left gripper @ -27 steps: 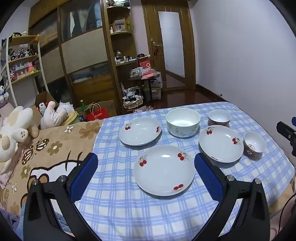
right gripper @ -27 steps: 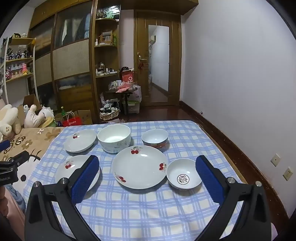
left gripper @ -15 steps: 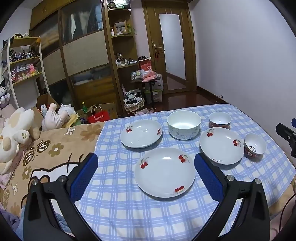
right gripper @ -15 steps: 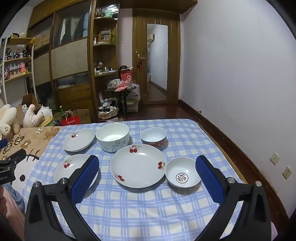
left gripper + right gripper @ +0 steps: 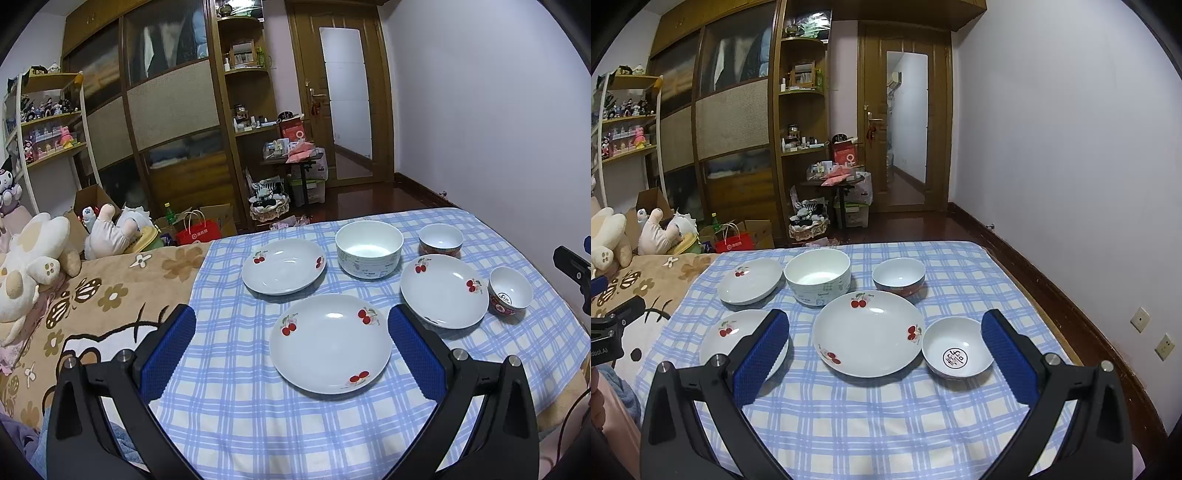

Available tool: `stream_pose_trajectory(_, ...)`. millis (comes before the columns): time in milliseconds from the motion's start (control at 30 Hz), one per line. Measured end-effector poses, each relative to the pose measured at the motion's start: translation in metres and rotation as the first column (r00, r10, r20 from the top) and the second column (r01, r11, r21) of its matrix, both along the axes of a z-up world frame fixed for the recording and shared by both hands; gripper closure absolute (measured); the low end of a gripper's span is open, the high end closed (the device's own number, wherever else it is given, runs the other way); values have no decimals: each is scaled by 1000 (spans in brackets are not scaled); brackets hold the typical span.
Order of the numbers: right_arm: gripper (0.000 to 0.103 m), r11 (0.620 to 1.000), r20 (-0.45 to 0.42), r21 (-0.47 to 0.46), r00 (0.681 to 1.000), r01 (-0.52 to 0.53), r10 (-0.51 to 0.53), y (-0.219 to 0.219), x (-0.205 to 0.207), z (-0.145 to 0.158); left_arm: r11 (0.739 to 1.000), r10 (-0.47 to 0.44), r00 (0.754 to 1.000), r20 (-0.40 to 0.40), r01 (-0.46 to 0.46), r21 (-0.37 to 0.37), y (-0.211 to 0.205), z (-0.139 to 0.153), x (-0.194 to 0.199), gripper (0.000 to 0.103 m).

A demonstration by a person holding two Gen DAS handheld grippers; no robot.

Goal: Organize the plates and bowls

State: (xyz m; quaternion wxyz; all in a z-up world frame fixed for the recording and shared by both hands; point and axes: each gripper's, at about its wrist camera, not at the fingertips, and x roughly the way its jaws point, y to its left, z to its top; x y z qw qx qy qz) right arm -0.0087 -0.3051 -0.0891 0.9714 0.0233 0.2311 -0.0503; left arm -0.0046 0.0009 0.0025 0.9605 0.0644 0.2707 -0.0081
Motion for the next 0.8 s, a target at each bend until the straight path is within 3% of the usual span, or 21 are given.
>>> stream_pose_trajectory(167,0,1000,15,26,1000,6,-6,-3,-2,2,1000,1,1000,1,-1,-4,0,1,-1,1)
stream_pose_trajectory(800,0,999,8,-37,1000,16,-16,4,1,-6,1000,11,1000,3,-11,6,-2,4,-1,1)
